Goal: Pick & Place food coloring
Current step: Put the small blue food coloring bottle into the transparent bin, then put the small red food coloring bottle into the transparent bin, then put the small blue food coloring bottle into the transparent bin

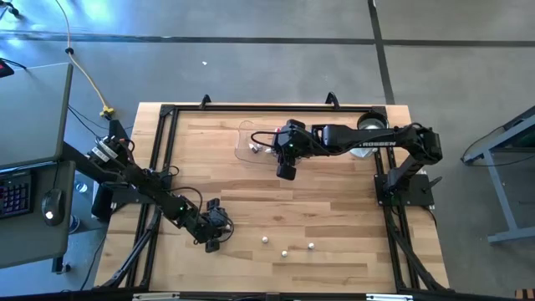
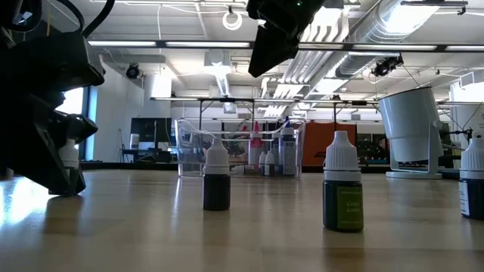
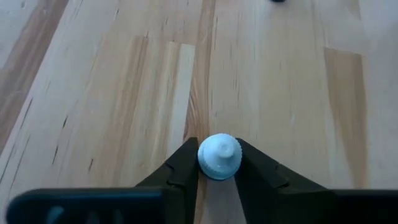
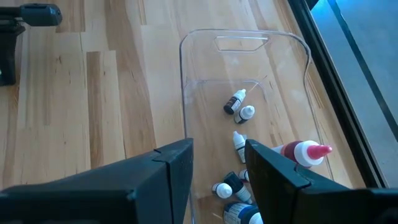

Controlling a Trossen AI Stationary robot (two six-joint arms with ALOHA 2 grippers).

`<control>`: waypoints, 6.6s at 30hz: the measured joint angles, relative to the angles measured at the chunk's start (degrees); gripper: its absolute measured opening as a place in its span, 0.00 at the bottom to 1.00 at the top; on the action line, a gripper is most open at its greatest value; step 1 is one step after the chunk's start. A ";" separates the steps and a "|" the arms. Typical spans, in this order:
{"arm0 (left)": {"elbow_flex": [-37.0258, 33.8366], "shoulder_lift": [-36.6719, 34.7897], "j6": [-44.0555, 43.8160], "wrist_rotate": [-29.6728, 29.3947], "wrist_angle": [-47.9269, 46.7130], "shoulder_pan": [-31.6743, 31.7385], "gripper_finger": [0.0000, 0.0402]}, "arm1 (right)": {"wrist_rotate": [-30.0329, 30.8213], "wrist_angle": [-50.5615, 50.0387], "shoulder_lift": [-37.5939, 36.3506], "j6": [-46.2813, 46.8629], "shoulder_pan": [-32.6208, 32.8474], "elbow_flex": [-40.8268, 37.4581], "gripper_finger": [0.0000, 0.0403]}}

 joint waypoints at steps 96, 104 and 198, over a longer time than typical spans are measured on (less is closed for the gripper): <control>33.02 -29.26 7.79 -7.65 -63.38 21.22 0.26 | -17.92 9.16 5.18 3.56 14.82 0.09 0.34; 11.81 -34.53 3.54 -10.24 -34.25 6.44 0.26 | -10.02 19.26 15.26 -2.26 27.81 0.05 0.34; 8.76 -31.56 4.58 7.65 -24.53 3.93 0.26 | -7.72 11.80 6.33 -6.49 -0.17 2.59 0.21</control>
